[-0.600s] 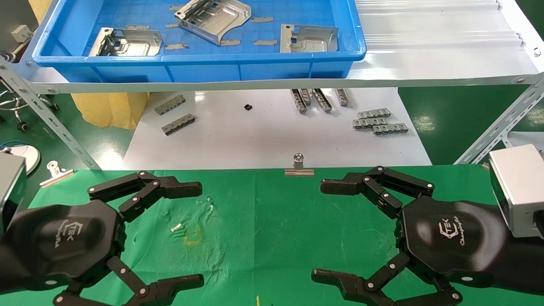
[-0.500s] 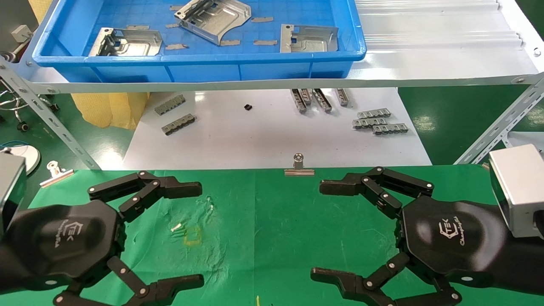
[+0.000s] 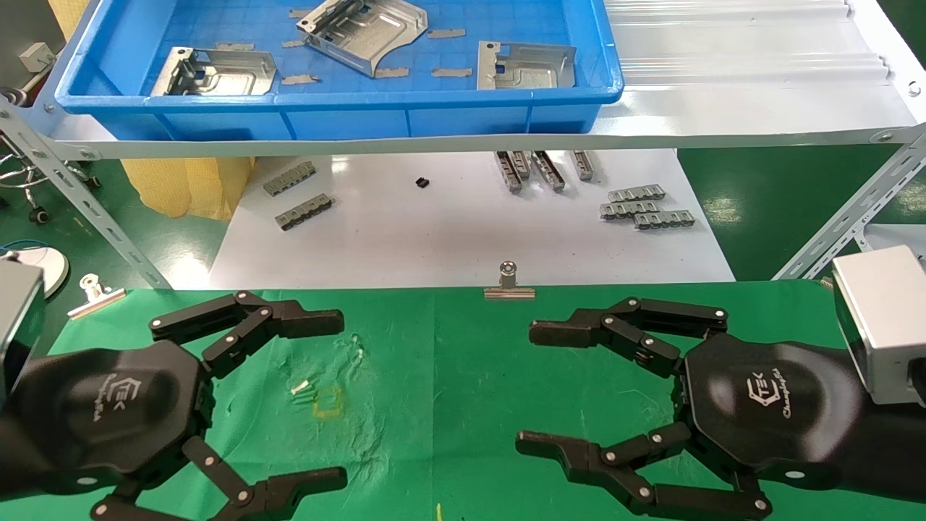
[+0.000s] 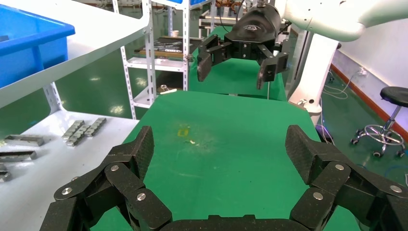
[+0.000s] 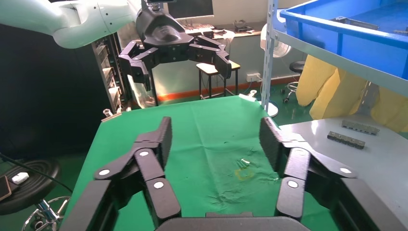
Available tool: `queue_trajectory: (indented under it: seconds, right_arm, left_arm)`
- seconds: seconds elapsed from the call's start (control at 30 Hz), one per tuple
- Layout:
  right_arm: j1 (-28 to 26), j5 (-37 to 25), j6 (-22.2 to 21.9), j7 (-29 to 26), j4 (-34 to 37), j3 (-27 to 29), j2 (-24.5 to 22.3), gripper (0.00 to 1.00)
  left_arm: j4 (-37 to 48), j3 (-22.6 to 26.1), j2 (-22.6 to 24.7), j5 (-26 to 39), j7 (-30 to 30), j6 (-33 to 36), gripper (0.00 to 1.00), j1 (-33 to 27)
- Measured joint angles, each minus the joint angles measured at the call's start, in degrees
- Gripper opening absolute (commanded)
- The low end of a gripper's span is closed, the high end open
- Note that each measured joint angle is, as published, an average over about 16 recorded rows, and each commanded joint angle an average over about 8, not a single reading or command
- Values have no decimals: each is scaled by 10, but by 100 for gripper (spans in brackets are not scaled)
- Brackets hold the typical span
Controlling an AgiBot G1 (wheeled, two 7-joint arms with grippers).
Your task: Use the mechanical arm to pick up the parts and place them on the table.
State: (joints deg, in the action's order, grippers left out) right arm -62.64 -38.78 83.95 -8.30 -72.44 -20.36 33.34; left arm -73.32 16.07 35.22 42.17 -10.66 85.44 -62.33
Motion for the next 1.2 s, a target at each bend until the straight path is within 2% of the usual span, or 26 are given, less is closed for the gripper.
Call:
queue_trajectory:
  seconds: [0.17, 0.37, 0.7, 0.93, 0.97, 1.0, 1.2]
  right_arm:
    - [0, 0, 0, 0, 0, 0, 0, 0]
    - [0, 0, 0, 0, 0, 0, 0, 0]
    - [0, 0, 0, 0, 0, 0, 0, 0]
    - [0, 0, 0, 0, 0, 0, 0, 0]
    - [0, 0, 0, 0, 0, 0, 0, 0]
    - [0, 0, 0, 0, 0, 0, 0, 0]
    - [0, 0, 0, 0, 0, 0, 0, 0]
  left_arm:
    - [15, 4, 13, 16, -2, -6, 100, -39]
    - [96, 26, 63, 75, 3, -25, 100, -152]
    - [378, 87, 219, 232, 46, -149, 100, -396]
    - [560, 116, 318, 305, 83, -274, 99, -497]
    - [580, 119, 329, 311, 86, -289, 95, -506]
    - [599, 122, 340, 317, 88, -303, 88, -514]
    - [680, 133, 383, 339, 94, -369, 13, -546]
